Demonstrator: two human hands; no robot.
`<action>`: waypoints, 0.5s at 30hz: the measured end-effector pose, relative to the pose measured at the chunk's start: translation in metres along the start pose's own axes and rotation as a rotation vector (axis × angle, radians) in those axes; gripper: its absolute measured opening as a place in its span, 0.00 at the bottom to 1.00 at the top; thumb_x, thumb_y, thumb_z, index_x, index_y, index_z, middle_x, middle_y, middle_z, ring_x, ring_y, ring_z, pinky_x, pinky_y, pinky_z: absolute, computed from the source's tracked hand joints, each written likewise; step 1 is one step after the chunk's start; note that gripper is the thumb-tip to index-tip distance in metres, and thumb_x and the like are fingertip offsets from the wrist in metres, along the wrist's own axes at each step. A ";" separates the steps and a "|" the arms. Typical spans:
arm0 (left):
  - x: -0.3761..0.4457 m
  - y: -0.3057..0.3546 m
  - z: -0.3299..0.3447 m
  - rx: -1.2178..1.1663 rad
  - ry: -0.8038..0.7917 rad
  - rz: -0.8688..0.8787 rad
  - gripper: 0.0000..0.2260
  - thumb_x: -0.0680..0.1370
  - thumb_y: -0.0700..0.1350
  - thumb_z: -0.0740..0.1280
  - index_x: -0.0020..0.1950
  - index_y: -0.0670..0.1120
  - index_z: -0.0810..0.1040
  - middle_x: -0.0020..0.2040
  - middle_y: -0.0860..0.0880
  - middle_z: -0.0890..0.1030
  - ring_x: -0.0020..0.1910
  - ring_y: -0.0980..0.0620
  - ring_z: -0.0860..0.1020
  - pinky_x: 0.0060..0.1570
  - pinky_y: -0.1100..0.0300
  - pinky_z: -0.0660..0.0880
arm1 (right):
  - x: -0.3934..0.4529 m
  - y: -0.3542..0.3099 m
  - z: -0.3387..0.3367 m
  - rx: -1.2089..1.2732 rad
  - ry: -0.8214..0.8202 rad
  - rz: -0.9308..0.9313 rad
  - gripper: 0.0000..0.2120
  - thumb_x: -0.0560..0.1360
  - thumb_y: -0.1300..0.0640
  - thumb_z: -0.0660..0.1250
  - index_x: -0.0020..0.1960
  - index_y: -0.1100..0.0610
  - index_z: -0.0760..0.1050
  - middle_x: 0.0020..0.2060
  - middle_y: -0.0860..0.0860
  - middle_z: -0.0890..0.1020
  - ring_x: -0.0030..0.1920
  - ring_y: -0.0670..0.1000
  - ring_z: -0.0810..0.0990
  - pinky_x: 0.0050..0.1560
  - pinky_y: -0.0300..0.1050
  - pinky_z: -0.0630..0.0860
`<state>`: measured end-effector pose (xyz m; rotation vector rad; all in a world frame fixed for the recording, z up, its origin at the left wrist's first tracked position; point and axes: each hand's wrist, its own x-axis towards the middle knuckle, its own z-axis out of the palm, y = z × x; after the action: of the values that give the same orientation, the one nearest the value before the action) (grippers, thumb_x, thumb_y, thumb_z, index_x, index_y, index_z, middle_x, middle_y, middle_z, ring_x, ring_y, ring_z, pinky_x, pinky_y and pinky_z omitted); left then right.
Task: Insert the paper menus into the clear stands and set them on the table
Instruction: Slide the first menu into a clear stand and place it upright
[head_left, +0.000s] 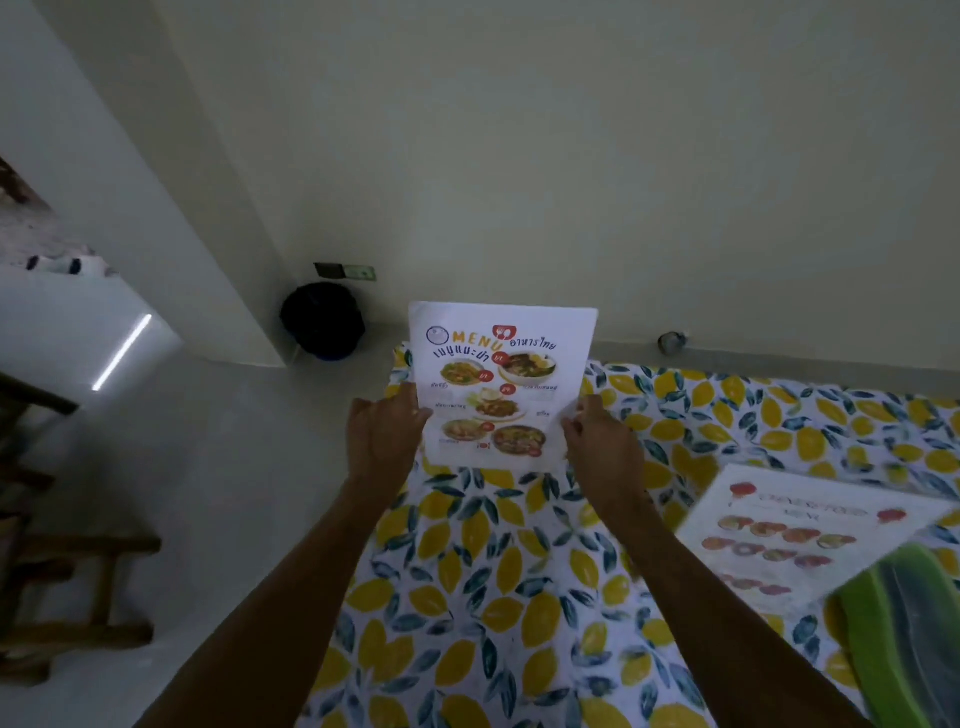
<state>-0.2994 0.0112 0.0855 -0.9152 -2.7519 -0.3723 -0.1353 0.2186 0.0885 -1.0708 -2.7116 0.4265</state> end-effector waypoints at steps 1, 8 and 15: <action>0.019 -0.008 0.001 0.006 0.019 0.008 0.08 0.75 0.49 0.72 0.47 0.45 0.78 0.30 0.45 0.81 0.27 0.43 0.78 0.40 0.53 0.71 | 0.019 -0.010 -0.001 0.006 0.017 -0.001 0.15 0.80 0.50 0.62 0.60 0.59 0.70 0.40 0.58 0.83 0.39 0.60 0.83 0.32 0.47 0.73; 0.129 -0.052 0.019 -0.083 -0.026 -0.083 0.08 0.78 0.50 0.68 0.49 0.45 0.78 0.38 0.44 0.83 0.36 0.41 0.82 0.39 0.54 0.73 | 0.116 -0.064 0.013 0.002 0.039 -0.084 0.13 0.79 0.52 0.64 0.56 0.62 0.71 0.40 0.62 0.83 0.40 0.63 0.83 0.33 0.49 0.74; 0.177 -0.081 0.070 -0.012 -0.090 -0.118 0.05 0.77 0.49 0.69 0.47 0.49 0.75 0.34 0.50 0.79 0.31 0.47 0.76 0.33 0.56 0.70 | 0.158 -0.078 0.038 -0.002 0.015 -0.104 0.13 0.76 0.64 0.62 0.60 0.67 0.72 0.39 0.66 0.82 0.40 0.66 0.82 0.35 0.48 0.68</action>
<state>-0.4965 0.0679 0.0555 -0.7936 -2.8976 -0.3767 -0.3092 0.2659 0.0912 -0.9237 -2.7393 0.3971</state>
